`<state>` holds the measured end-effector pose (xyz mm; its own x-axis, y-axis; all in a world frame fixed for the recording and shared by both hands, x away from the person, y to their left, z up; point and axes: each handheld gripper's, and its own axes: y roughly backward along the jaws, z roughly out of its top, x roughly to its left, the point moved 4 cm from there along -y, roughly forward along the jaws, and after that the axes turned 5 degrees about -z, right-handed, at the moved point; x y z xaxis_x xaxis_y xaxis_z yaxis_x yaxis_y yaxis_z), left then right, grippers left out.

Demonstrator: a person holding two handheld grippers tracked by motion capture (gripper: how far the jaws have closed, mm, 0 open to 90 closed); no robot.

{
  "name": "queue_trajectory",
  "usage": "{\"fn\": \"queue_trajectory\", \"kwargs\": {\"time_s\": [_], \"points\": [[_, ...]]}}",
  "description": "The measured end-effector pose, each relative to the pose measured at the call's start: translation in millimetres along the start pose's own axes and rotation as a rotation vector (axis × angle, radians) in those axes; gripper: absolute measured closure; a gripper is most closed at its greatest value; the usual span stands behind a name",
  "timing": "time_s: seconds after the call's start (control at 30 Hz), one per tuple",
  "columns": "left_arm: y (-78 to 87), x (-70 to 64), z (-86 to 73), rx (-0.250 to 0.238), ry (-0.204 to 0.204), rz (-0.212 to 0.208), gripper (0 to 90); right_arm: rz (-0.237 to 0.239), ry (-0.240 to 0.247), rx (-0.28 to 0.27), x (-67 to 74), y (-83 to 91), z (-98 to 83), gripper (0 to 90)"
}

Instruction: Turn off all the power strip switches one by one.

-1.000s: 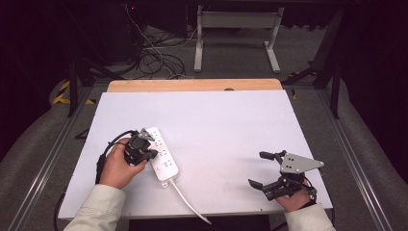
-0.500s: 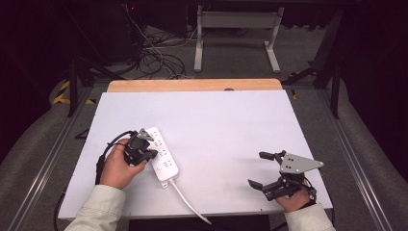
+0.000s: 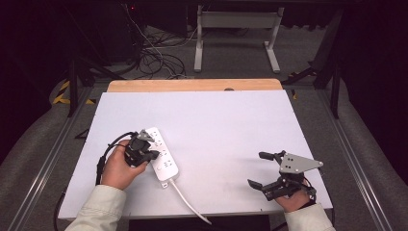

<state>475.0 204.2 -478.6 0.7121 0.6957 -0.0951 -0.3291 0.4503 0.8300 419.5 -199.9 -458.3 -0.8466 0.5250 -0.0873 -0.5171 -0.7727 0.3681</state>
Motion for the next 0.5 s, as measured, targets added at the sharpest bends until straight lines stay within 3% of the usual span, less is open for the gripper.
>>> {"fn": "queue_trajectory", "kwargs": {"time_s": [0.03, 0.07, 0.13, 0.17, 0.3, 0.37, 0.5], "points": [[0.1, -0.7, 0.1, 0.001, -0.004, 0.005, 90.0, 0.0, 0.001, 0.0, 0.0, 0.1, 0.0, 4.7], [4.0, -4.4, 2.3, -0.017, -0.034, 0.023, 90.0, -0.002, 0.001, -0.002, -0.3, 0.7, 0.0, 4.7], [7.2, -5.5, 3.6, -0.034, -0.039, 0.045, 90.0, -0.002, -0.001, -0.004, -0.7, 1.0, -0.1, 4.7], [21.1, -6.8, 8.5, -0.122, -0.018, 0.024, 90.0, -0.002, -0.002, -0.003, -1.1, 0.9, -0.2, 4.7], [37.4, -4.8, 12.4, -0.174, -0.014, 0.047, 90.0, -0.001, -0.001, 0.001, -1.9, -0.2, -0.3, 4.7], [39.6, -5.0, 11.9, -0.186, 0.0, 0.026, 90.0, -0.001, -0.001, 0.002, -1.7, -0.5, -0.4, 4.7], [39.7, -5.8, 13.0, -0.185, -0.008, 0.03, 90.0, -0.003, -0.001, -0.002, -1.2, 0.0, -0.2, 4.7]]}}
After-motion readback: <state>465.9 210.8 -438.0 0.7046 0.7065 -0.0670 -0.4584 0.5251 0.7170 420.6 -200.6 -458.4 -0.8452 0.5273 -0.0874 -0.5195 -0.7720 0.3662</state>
